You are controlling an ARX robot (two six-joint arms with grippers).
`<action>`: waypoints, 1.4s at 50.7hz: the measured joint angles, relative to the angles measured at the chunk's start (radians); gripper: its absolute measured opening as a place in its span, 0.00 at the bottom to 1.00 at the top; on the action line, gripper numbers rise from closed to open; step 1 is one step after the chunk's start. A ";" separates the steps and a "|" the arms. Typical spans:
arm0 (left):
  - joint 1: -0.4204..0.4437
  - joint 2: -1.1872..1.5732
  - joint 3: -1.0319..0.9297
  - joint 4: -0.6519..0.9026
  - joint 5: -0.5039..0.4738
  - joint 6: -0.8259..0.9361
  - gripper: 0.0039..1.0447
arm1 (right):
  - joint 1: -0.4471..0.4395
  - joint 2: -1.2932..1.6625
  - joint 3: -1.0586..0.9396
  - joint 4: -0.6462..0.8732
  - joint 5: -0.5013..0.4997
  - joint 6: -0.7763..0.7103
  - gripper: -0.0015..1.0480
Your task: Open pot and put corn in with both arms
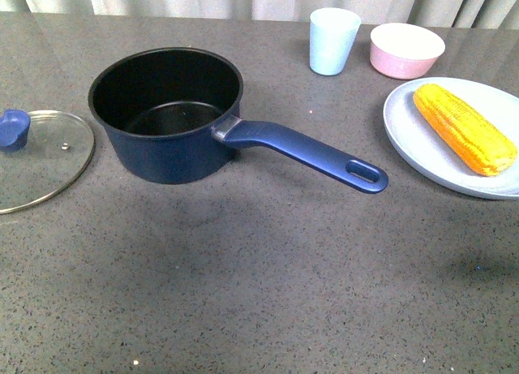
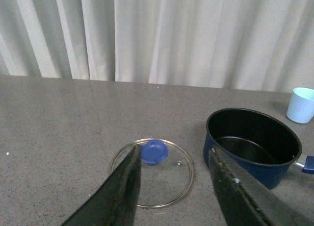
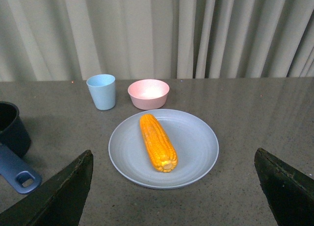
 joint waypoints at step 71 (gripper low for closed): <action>0.000 0.000 0.000 0.000 0.000 0.002 0.92 | 0.014 1.888 1.024 0.159 -0.060 -0.151 0.91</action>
